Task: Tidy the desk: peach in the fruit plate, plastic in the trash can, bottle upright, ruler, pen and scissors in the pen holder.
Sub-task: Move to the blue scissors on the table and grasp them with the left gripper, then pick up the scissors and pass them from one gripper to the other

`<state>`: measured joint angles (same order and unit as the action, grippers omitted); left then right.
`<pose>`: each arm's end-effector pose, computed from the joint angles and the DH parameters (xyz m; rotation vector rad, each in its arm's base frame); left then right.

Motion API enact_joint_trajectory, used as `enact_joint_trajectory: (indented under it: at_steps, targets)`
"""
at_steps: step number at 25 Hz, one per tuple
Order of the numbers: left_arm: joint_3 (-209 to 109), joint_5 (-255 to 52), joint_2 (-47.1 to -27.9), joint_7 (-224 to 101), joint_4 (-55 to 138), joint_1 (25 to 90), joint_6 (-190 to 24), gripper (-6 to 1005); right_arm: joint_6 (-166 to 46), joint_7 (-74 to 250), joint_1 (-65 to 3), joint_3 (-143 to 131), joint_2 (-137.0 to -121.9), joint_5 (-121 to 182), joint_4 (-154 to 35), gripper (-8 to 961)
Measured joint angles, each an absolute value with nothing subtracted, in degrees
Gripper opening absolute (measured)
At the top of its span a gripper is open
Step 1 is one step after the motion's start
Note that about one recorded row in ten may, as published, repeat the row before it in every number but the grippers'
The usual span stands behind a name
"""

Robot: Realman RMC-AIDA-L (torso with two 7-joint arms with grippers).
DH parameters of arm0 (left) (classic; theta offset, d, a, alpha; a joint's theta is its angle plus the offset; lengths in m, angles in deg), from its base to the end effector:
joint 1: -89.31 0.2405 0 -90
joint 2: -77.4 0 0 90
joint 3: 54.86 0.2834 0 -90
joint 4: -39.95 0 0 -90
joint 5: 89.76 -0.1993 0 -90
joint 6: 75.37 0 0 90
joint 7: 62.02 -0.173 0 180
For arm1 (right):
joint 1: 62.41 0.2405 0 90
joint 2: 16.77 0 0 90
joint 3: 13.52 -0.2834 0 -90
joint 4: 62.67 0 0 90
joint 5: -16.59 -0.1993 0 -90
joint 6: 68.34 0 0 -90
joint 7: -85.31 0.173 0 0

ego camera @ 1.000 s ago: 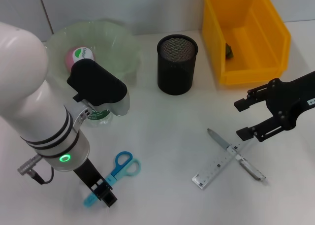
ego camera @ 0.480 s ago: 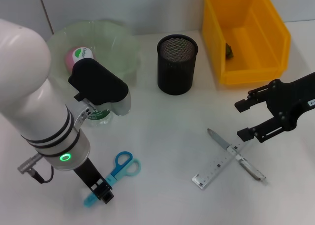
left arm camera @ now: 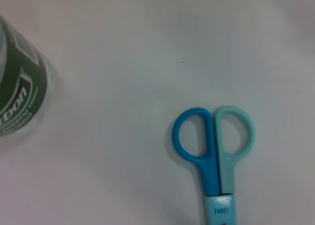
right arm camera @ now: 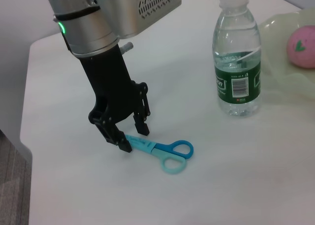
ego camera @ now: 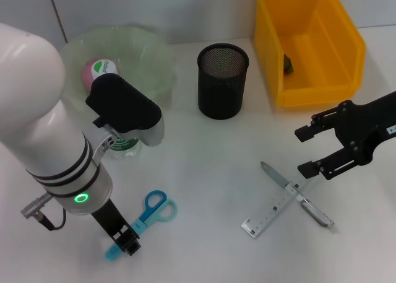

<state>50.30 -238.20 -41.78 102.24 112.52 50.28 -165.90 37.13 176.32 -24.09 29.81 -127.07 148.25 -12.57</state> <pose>-0.2075 0.3172 -0.1044 -2.6194 -0.8913 0.9272 0.2534 0.3563 0.0301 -3.0525 0.4701 0.1427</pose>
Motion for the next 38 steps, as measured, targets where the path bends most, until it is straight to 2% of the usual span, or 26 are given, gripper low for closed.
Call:
enact_joint_trajectory:
  at_steps: [21, 32, 38]
  targets:
    - [50.5, -238.3, -41.78, 102.2, 111.5, 50.3, -165.9, 444, 37.1, 176.6, -24.4, 29.8, -127.34, 148.3, -12.3, 802]
    - [51.4, -238.3, -41.78, 102.2, 111.6, 50.3, -165.8, 349, 37.4, 176.7, -24.5, 29.8, -127.43, 148.4, -12.3, 802]
    - [51.4, -238.4, -41.78, 102.3, 111.8, 50.3, -165.8, 246, 37.5, 176.7, -24.7, 29.8, -127.43, 148.4, -12.3, 802]
